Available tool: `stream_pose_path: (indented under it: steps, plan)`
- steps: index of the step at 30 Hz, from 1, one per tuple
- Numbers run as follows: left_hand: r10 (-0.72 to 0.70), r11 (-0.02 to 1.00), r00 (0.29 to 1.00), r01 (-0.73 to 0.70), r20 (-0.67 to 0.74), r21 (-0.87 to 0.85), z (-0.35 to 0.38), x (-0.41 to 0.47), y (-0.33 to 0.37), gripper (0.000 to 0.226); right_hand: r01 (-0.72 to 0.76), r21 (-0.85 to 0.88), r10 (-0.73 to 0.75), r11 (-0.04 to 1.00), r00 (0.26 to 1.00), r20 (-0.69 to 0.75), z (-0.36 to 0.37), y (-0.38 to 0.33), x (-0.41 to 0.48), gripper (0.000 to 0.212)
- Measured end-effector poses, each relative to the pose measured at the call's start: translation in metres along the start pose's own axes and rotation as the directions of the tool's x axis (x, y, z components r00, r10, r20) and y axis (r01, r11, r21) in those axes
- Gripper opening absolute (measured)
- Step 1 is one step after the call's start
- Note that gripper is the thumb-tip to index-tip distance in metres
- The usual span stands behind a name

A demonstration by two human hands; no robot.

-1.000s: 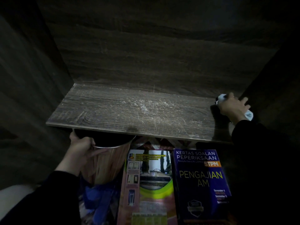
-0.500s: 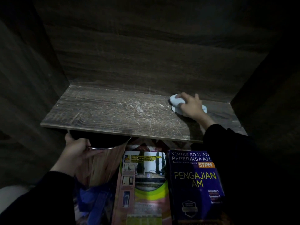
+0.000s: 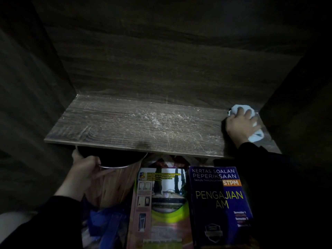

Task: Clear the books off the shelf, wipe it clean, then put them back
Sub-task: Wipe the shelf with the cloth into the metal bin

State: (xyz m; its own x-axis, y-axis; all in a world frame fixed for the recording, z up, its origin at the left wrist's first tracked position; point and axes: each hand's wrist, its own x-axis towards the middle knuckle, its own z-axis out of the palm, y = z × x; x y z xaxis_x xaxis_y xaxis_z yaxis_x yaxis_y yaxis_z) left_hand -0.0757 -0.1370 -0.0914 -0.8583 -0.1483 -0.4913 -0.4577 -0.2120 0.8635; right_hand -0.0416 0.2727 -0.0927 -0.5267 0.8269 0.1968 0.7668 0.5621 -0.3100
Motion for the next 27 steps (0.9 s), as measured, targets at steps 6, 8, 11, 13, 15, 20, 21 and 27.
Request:
stream_pose_path:
  steps: [6,8,11,13,15,20,21,27]
  plan:
    - [-0.013,1.000,0.999,0.013,0.030,-0.013,-0.003,-0.001,0.001,0.069,-0.008,0.000,0.008,1.000,0.994,0.108,0.020,-0.099,-0.050,0.048]
    - [-0.007,1.000,0.999,0.008,0.040,-0.028,-0.004,0.000,0.001,0.070,0.073,-0.020,-0.070,0.997,0.988,0.139,0.025,-0.130,-0.071,0.047]
    - [-0.008,0.999,0.999,0.010,0.051,-0.035,-0.005,0.000,0.001,0.070,0.274,-0.040,-0.261,0.961,0.946,0.191,0.025,-0.162,-0.091,0.045]
    - [-0.014,0.999,0.998,0.017,0.057,-0.045,-0.006,-0.001,0.001,0.070,0.401,-0.003,-0.390,0.916,0.892,0.227,0.017,-0.164,-0.089,0.042]
    - [-0.021,0.999,0.998,0.023,0.067,-0.041,-0.005,-0.002,0.002,0.069,0.464,0.108,-0.476,0.880,0.859,0.187,0.009,-0.149,-0.078,0.041]
    - [-0.022,1.000,0.999,0.023,0.045,-0.019,-0.006,0.003,0.001,0.068,0.314,0.221,-0.286,0.923,0.947,-0.148,-0.013,-0.073,-0.041,0.040]
    - [-0.022,1.000,0.999,0.023,0.040,-0.017,-0.006,0.003,0.000,0.068,0.254,0.164,-0.225,0.953,0.958,-0.176,-0.018,-0.058,-0.031,0.040]
    - [-0.008,1.000,0.999,0.008,0.039,-0.018,-0.002,-0.002,0.003,0.070,0.026,-0.338,-0.040,0.941,0.999,-0.034,-0.037,0.013,0.026,0.038]
